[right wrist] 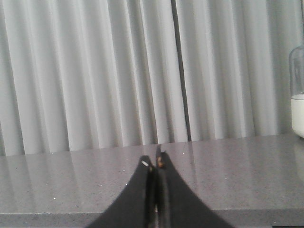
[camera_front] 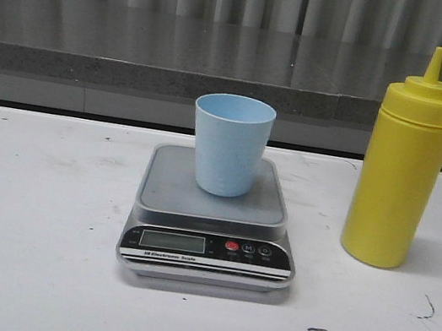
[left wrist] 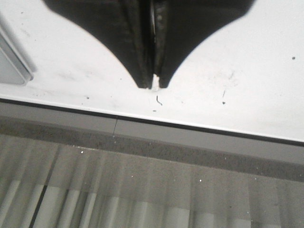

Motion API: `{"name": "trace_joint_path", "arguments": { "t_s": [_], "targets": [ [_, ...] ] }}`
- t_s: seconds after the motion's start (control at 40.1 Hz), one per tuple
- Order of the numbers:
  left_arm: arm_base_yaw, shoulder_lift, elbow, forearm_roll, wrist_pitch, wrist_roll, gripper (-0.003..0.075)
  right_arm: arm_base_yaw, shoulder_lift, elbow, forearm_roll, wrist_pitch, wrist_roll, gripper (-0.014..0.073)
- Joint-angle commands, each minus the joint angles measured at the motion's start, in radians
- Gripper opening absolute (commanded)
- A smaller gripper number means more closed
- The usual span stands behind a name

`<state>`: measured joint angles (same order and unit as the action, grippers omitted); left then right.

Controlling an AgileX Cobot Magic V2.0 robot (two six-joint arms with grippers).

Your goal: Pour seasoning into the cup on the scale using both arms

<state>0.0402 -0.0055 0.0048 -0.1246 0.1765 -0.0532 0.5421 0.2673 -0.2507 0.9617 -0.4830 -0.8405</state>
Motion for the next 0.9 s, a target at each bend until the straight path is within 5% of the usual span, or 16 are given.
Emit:
{"name": "trace_joint_path", "arguments": {
  "t_s": [0.0,0.872],
  "targets": [
    [0.002,-0.017,0.027,-0.002,-0.158,-0.010,-0.0020,0.001,0.010,-0.034,-0.033,-0.035,-0.008,-0.0119],
    [0.002,-0.016,0.024,-0.002,-0.141,-0.010,-0.0020,0.001,0.010,-0.034,-0.033,-0.035,-0.008,-0.0119]
  ]
}}
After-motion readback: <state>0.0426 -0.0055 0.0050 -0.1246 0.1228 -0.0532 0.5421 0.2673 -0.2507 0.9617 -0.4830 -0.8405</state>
